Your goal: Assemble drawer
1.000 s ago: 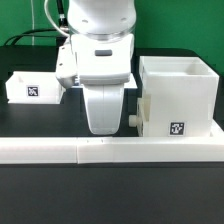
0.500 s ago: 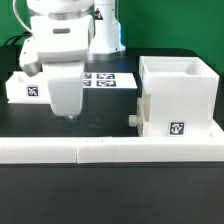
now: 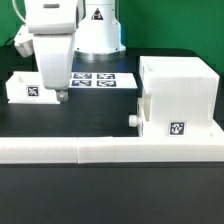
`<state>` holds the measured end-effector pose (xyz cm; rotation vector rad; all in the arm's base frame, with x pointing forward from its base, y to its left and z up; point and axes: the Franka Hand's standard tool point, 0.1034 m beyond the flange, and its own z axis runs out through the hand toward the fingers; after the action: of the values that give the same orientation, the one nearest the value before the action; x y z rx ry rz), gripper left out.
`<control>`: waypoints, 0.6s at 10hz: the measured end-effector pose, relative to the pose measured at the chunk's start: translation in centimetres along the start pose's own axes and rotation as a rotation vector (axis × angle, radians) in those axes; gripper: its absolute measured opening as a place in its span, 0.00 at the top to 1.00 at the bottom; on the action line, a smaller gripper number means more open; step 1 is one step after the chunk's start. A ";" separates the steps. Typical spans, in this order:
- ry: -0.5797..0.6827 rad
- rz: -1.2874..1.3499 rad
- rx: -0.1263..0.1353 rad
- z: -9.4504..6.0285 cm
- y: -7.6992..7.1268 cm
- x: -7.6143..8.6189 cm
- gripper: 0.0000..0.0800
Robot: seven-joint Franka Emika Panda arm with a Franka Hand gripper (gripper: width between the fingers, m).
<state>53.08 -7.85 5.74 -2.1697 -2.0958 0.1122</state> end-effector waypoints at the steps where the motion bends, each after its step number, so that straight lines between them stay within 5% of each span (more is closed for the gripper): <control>1: 0.001 0.016 0.000 0.0 0.0 0.0 0.19; 4: 0.006 0.225 -0.011 0.0 -0.1 -0.1 0.19; 6: 0.026 0.417 -0.061 -0.4 -1.9 -1.7 0.19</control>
Offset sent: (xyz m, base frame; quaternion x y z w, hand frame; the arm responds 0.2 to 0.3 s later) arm 0.0000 0.0000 0.0000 0.0000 0.0000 0.1296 0.9916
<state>51.16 -9.52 6.30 -2.5970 -1.6228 0.0577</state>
